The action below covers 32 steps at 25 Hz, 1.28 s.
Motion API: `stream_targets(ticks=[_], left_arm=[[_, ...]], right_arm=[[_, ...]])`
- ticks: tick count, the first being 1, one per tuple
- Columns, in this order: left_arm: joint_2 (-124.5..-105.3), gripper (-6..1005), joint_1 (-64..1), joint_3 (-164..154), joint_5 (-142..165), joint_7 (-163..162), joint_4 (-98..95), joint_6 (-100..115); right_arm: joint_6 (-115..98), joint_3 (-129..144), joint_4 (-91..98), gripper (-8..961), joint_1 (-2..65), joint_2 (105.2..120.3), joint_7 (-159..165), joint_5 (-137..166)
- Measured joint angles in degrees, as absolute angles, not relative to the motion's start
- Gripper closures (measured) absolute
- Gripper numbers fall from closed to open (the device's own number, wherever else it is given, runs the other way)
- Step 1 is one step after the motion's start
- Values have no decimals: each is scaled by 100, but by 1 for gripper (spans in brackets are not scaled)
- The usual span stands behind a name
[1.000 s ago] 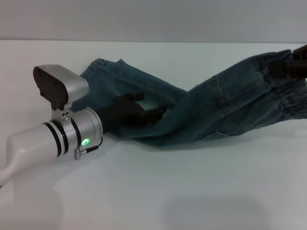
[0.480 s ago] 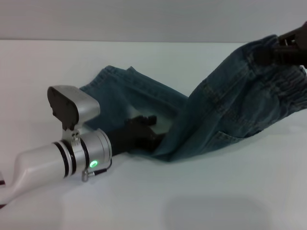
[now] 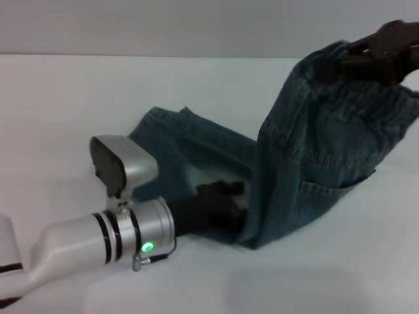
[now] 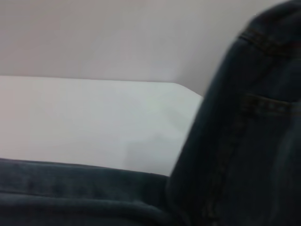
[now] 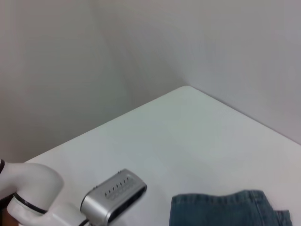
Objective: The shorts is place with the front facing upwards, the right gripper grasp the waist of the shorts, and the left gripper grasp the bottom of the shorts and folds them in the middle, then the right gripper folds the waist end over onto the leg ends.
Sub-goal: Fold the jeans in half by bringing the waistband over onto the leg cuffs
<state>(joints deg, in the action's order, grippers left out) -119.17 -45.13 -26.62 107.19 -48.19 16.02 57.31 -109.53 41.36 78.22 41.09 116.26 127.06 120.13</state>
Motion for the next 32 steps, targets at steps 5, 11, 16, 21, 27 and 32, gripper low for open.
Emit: stream_targets(ticks=[5,11,16,21,27,32], left_arm=[[-11917,179,-4480,-1930,11606,-4817,1834,5659],[-11917,179,-4362,-1289,12428,-4807,2060,5534],[-11905,179,-4171,-905,12790,-4807,2111,5517],[-11849,180,-4004,-788,12830,-4872,1954,5565],[-11830,180,-3980,-809,12869,-5155,1673,5574],[-11822,180,-3941,-784,12869,-5262,1384,5653]], right_arm=[[-10515,4656,7509,926,4148,11673,12568,12028],[-10184,5049,7201,926,4226,11687,12486,12033],[-10110,5147,7013,927,4282,11722,12392,12040],[-10099,5159,6939,927,4291,11731,12336,12046],[-10028,5266,6929,927,4246,11740,12331,12062],[-10000,5291,6814,927,4221,11749,12269,12068]])
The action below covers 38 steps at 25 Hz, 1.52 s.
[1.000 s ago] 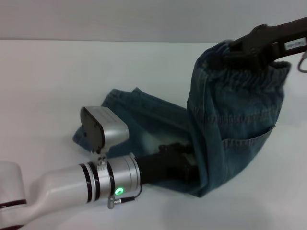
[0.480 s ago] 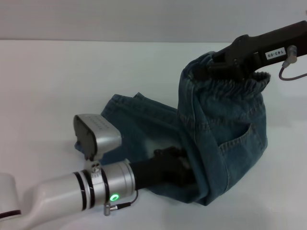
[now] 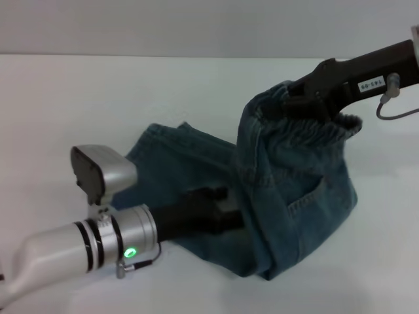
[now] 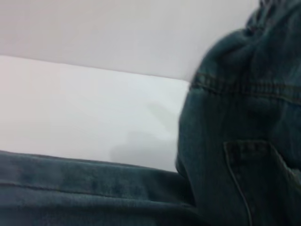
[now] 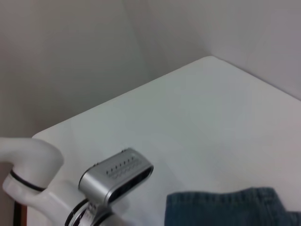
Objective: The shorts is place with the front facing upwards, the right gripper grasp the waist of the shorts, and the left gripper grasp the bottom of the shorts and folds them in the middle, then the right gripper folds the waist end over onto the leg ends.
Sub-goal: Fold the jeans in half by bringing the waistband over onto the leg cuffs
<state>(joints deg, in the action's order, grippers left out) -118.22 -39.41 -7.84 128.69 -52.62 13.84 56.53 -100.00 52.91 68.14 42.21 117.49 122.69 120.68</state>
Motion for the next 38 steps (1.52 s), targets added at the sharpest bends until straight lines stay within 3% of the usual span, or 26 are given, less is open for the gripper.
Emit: stream_targets(ticks=[16,26,38], left_arm=[[-11802,180,-3764,-267,12832,-5777,119,6496],[-11762,181,-3284,1519,12816,-5580,-878,7816],[-11777,183,-3024,1740,12796,-5275,-830,7892]], right_arm=[[-9730,5420,6522,926,4208,11833,12036,12050],[-8701,6818,6258,926,4255,11882,11876,11441],[-7294,8462,5942,899,4433,11899,11778,11154]])
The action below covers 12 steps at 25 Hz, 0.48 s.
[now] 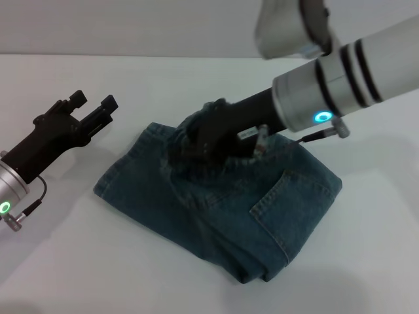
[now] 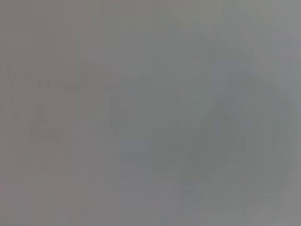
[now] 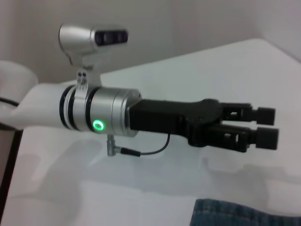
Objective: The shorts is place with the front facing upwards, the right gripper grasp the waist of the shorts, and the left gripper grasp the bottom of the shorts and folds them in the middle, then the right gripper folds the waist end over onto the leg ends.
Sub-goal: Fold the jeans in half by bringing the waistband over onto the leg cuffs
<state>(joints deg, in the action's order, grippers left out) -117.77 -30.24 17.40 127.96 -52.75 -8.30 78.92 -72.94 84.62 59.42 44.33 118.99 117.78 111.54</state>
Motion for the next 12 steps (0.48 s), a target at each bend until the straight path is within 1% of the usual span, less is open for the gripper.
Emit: stream_targets(ticks=[9,12], left_arm=[[-11790,189,-3013,1718,12796,-5187,-796,7806],[-11793,190,-3005,1706,12807,-5098,-694,7725]], right_arm=[[-6771,8842,5760,773,4515,11902,11664,11111],[-6671,8866,5753,633,4483,11912,11539,11079]])
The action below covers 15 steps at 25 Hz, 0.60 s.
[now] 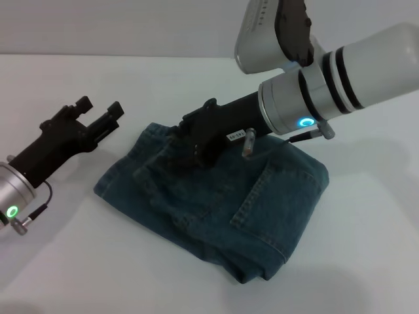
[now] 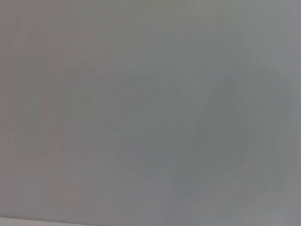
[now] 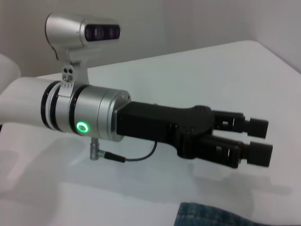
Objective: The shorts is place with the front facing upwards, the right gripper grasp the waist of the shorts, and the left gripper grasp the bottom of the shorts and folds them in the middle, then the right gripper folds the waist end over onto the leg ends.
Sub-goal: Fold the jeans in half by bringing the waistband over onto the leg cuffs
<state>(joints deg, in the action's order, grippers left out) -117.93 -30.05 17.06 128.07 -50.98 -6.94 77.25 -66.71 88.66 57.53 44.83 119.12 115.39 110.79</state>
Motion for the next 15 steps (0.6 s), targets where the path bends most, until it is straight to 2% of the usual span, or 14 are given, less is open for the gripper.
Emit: stream_targets(ticks=[2,10,15], left_arm=[[-11794,190,-2992,1705,12814,-5031,-634,7680],[-11794,190,-2954,1708,12815,-4966,-581,7627],[-11787,189,-2923,1738,12803,-4966,-582,7622]], right_arm=[[-6582,8936,5739,540,4461,11915,11433,11002],[-6878,9071,5739,404,4338,11921,11139,10717],[-7966,8938,5789,405,4238,11895,11266,10708]])
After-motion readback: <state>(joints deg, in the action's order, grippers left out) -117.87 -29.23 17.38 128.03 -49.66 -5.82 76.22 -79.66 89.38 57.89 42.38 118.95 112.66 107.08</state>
